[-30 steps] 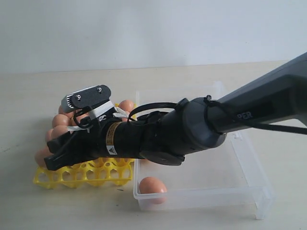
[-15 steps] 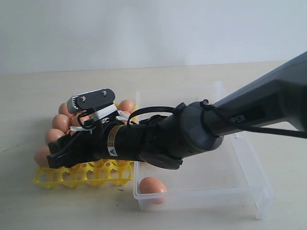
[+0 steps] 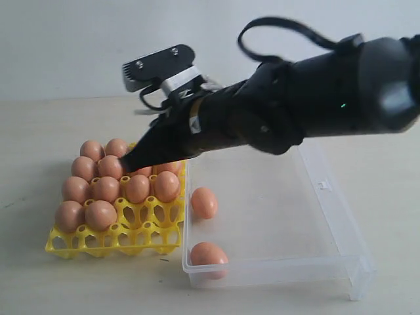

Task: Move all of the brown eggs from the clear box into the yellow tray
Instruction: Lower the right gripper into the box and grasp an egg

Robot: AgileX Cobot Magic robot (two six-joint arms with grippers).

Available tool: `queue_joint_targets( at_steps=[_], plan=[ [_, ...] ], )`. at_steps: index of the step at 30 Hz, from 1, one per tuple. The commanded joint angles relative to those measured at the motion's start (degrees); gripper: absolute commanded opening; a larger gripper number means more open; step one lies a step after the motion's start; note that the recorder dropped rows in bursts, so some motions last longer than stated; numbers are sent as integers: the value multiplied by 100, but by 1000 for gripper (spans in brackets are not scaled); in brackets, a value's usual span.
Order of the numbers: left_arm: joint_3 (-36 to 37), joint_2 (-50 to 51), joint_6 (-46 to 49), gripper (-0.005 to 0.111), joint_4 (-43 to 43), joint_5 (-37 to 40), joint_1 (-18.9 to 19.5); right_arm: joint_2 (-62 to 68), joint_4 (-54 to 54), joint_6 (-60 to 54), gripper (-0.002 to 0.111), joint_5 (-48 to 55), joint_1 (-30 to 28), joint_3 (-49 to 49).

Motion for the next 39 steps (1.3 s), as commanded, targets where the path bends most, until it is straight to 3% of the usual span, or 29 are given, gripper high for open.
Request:
queue_joint_targets(
  at_steps=[1, 3, 10, 12, 39],
  plan=[
    [-23, -32, -11, 0, -32, -71, -49, -180, 698, -541, 4, 967, -547, 9],
    [-23, -32, -11, 0, -32, -71, -49, -159, 1059, -541, 9, 1065, -756, 9],
    [-23, -32, -11, 0, -32, -71, -49, 113, 1917, -585, 50, 1152, -1130, 87],
    [-23, -32, -11, 0, -32, -71, -49, 252, 2017, -633, 56, 1138, -1130, 87],
    [-23, -32, -11, 0, -32, -71, -49, 982, 3722, -2250, 56, 1165, -1038, 76]
  ],
)
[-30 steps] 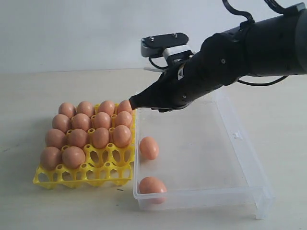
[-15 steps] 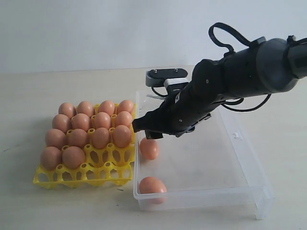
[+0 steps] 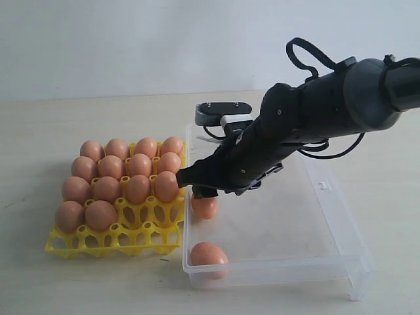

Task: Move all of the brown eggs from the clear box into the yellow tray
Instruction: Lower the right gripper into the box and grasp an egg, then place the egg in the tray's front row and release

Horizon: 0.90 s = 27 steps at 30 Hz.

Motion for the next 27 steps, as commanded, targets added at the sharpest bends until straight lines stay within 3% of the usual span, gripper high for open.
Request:
queue_joint_targets(
  at_steps=[1, 8, 10, 13, 19, 23, 27],
  plan=[
    [-23, -32, -11, 0, -32, -71, -49, 143, 244, -350, 56, -119, 49, 10],
    [-23, -32, -11, 0, -32, -71, -49, 499, 289, -477, 52, -291, 54, -46],
    [-23, -32, -11, 0, -32, -71, -49, 518, 289, -477, 37, -346, 54, -68],
    [-23, -32, -11, 0, -32, -71, -49, 472, 259, -477, 2, -316, 54, -94],
    [-23, -32, -11, 0, -32, -71, -49, -148, 64, -477, 0, -679, 54, 72],
    [-23, -32, -11, 0, -32, -71, -49, -752, -301, -419, 0, -2330, 309, 716],
    [-23, -32, -11, 0, -32, -71, -49, -946, -1634, 709, 0, -3693, 796, 1297]
  ],
)
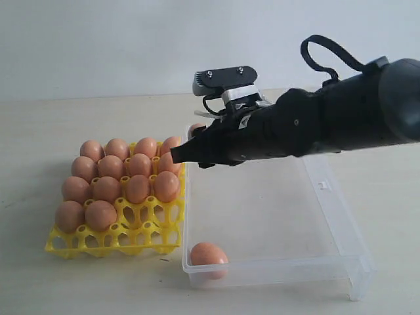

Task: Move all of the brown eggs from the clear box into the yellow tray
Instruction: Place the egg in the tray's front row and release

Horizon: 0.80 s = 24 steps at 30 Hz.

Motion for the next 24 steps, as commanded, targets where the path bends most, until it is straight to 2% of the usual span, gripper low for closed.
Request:
queue_joint_targets(
  at_steps=[1, 5, 8, 17, 24],
  plan=[
    [-23, -32, -11, 0, -32, -71, -49, -178, -1659, 1384, 0, -1537, 475, 580],
    [-23, -32, -11, 0, -32, -71, -49, 22, -3380, 3088, 0, -2545, 705, 742],
    [-23, -32, -11, 0, -32, -71, -49, 307, -4081, 3688, 0, -3103, 720, 742],
    [-23, -32, -11, 0, -32, -71, -49, 965, -4277, 3900, 0, -3422, 720, 732],
    [-23, -32, -11, 0, -32, -71, -49, 1263, -4369, 4473, 0, -3366, 720, 428]
  ],
)
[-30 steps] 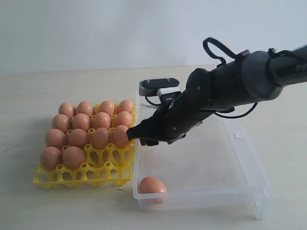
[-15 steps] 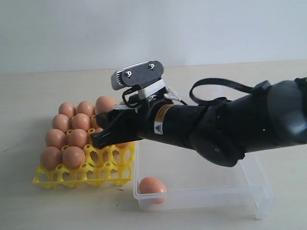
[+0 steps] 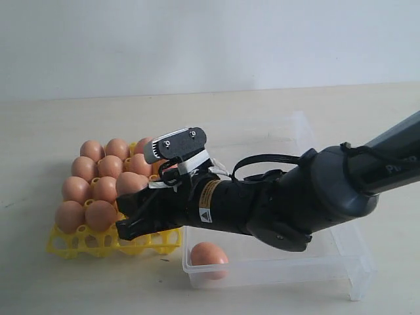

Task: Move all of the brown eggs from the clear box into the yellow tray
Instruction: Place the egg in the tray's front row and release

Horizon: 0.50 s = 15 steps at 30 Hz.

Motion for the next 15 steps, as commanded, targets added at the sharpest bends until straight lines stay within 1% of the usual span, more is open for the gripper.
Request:
queue_joint_targets(
  at_steps=[1, 7, 9, 12, 15],
  plan=[
    [-23, -32, -11, 0, -32, -71, -49, 175, -224, 495, 0, 12, 19, -304],
    [-23, -32, -11, 0, -32, -71, -49, 301, -457, 842, 0, 549, 19, -534],
    [-23, -32, -11, 0, -32, -71, -49, 311, -501, 912, 3, 563, 19, -534],
    [-23, -32, -11, 0, -32, -71, -49, 311, -673, 1056, 16, 563, 19, -534],
    [-23, -32, -11, 0, -32, -71, -49, 311, -702, 1085, 36, 563, 19, -534]
  ],
)
